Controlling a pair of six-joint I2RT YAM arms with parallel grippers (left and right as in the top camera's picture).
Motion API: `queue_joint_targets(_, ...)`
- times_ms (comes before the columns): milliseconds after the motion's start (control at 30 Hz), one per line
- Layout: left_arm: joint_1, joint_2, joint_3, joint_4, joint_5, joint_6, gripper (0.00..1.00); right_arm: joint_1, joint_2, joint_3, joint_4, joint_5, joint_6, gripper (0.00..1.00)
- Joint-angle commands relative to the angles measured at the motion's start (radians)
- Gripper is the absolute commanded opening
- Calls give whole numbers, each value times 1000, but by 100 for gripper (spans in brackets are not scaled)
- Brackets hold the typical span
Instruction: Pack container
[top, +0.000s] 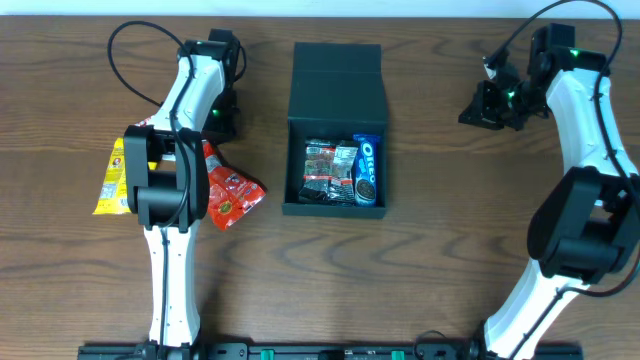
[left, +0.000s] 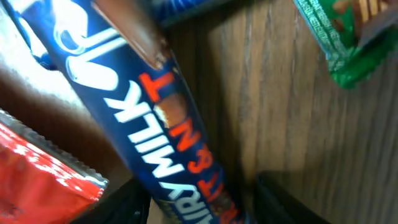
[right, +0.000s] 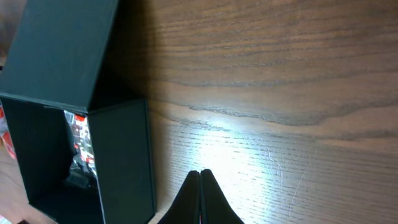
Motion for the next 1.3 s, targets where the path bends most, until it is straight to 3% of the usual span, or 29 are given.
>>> queue_joint_targets(0,6,23,-7,-7,13,7,54,-2,-4,20,-4,-8,3,1)
queue_joint_targets(167,7,23,-7,-6,12,51,44,-2,-4,20,-5,-8,3,1)
queue_joint_targets(333,9,22,-7,-6,5,129,41,-2,-4,20,-5,-8,3,2)
queue_joint_targets(533,9,18,-6,-8,-11,269,26,-2,-4,20,-3,-8,3,2)
queue_joint_targets(667,9,3,12,-67,-11,295,16,-2,-4,20,-4,-8,3,1)
queue_joint_targets(900,3,-85,136,-218,-29,442,11,-2,-4,20,-2,-8,3,1)
queue_joint_targets(1033,-20,-157,178,-215,-45,549,6,-2,-4,20,2,-8,3,2)
queue_joint_targets(1267,-126,-262,187,-182,-43,753,6,-10,-4,20,8,-8,3,1)
